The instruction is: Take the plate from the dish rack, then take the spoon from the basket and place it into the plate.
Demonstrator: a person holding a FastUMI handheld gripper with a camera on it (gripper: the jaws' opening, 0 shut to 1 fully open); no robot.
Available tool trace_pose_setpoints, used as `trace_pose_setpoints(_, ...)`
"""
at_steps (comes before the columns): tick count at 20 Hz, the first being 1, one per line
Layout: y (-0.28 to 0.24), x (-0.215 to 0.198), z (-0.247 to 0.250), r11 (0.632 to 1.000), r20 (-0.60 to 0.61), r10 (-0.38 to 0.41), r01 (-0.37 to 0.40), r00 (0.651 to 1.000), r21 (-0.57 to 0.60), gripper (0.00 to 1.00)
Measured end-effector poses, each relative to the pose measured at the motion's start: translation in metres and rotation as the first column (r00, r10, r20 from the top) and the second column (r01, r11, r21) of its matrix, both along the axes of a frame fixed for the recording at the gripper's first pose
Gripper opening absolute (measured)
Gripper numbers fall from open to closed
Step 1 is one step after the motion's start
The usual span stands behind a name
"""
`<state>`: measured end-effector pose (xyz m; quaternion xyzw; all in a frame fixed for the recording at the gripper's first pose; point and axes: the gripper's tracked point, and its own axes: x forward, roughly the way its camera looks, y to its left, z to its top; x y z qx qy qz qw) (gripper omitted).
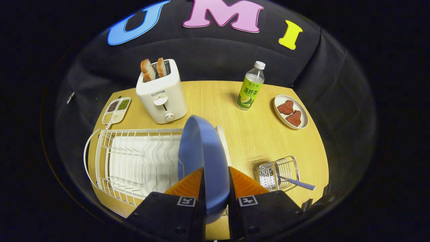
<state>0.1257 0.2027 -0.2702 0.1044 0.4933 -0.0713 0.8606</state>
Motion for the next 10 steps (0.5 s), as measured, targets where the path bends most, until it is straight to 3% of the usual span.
trace_pose_setpoints(6, -0.012, 0.017, 0.028, 0.983, 0.056, 0.082, -0.071, 0.995, -0.170, 0.29)
trace_pose_setpoints(10, -0.025, 0.023, 0.047, 0.979, 0.108, 0.067, -0.044, 0.992, -0.198, 0.29)
